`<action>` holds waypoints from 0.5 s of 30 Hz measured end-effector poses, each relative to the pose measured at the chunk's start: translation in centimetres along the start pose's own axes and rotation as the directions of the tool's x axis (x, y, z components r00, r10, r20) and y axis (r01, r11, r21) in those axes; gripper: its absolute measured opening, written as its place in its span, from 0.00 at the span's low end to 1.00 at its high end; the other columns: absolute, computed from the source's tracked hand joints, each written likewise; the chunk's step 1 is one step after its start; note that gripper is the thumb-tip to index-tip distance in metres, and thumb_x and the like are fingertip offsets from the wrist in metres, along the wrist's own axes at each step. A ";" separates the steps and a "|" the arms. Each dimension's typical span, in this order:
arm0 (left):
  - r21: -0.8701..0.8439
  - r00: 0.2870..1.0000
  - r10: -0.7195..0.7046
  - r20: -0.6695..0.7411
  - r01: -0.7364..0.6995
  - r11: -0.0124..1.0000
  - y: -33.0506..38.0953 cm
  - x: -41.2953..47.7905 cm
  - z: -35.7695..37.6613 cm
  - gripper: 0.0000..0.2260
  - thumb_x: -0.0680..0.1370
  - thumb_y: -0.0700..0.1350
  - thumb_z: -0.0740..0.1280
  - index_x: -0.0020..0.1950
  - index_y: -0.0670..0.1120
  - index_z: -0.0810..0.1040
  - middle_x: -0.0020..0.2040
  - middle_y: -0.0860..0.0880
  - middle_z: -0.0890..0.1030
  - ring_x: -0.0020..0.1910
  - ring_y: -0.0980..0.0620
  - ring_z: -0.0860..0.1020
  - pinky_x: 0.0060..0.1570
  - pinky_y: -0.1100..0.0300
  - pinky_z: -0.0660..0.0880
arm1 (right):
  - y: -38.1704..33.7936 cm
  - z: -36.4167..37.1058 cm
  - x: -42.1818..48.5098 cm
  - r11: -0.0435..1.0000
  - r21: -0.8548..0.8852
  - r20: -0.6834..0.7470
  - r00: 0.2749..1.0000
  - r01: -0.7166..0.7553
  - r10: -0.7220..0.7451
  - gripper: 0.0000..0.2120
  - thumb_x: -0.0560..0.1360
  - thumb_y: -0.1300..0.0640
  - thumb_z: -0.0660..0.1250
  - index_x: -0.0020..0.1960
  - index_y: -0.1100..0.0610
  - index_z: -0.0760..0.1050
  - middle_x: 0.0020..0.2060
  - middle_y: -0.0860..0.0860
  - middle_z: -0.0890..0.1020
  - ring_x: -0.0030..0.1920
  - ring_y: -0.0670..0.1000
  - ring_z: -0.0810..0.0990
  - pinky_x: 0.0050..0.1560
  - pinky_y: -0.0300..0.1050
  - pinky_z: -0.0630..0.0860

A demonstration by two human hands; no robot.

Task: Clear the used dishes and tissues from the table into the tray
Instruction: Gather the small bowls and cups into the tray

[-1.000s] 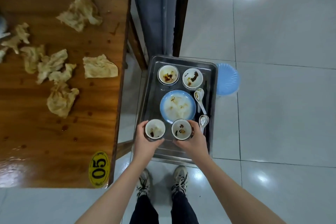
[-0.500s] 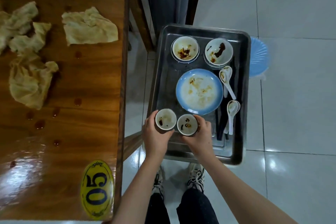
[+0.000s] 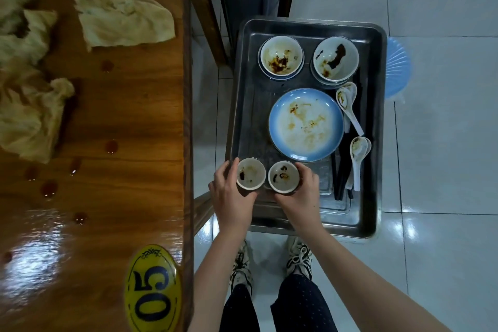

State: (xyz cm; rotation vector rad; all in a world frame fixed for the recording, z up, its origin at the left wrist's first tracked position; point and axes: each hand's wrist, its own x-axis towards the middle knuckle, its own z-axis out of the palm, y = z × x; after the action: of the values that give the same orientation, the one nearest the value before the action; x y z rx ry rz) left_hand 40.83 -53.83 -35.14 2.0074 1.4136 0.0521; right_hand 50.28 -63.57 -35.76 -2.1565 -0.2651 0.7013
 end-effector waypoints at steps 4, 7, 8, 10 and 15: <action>0.025 0.999 -0.034 0.021 0.033 0.999 0.0 -0.3 -0.3 0.40 0.67 0.44 0.78 0.75 0.52 0.63 0.67 0.46 0.66 0.61 0.47 0.65 0.59 0.56 0.68 | -0.1 -0.6 -0.4 1.000 0.008 0.000 1.000 -0.012 0.012 0.37 0.61 0.62 0.80 0.65 0.55 0.68 0.50 0.40 0.69 0.58 0.51 0.72 0.57 0.37 0.70; 0.010 0.998 -0.045 0.052 0.044 0.999 0.2 -1.0 -0.8 0.43 0.67 0.45 0.78 0.77 0.52 0.59 0.69 0.47 0.64 0.64 0.47 0.65 0.63 0.53 0.68 | -0.1 -1.5 -1.0 0.999 -0.015 0.014 0.999 -0.052 0.052 0.39 0.61 0.61 0.80 0.67 0.53 0.66 0.55 0.45 0.70 0.58 0.48 0.73 0.58 0.36 0.71; -0.003 0.997 -0.045 0.059 0.045 0.999 0.4 -1.3 -1.1 0.43 0.68 0.45 0.78 0.77 0.52 0.58 0.70 0.47 0.64 0.65 0.47 0.64 0.64 0.52 0.69 | -0.3 -1.9 -1.2 0.998 -0.021 0.015 0.998 -0.062 0.063 0.38 0.62 0.61 0.80 0.67 0.53 0.66 0.56 0.47 0.71 0.56 0.46 0.73 0.55 0.29 0.68; -0.028 0.997 -0.031 0.074 0.034 0.999 1.1 -2.1 -1.8 0.41 0.69 0.44 0.76 0.77 0.52 0.58 0.72 0.48 0.63 0.68 0.48 0.62 0.66 0.50 0.68 | -1.2 -2.9 -1.8 0.998 -0.010 0.014 0.998 -0.064 0.064 0.35 0.63 0.61 0.79 0.66 0.52 0.67 0.56 0.46 0.72 0.54 0.42 0.72 0.48 0.20 0.65; -0.113 0.984 0.054 0.168 -0.035 0.993 4.7 -4.9 -4.3 0.31 0.76 0.40 0.69 0.75 0.51 0.61 0.75 0.52 0.60 0.73 0.51 0.60 0.71 0.51 0.63 | -5.2 -6.5 -3.1 0.999 0.038 0.007 0.999 -0.033 0.033 0.27 0.69 0.63 0.74 0.64 0.53 0.70 0.54 0.42 0.74 0.54 0.40 0.72 0.45 0.18 0.64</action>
State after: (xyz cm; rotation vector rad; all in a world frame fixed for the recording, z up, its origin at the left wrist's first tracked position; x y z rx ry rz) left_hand 41.01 -56.68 -27.63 1.9047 1.2320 -0.0219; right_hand 51.67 -65.84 -27.24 -2.1269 -0.2181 0.7259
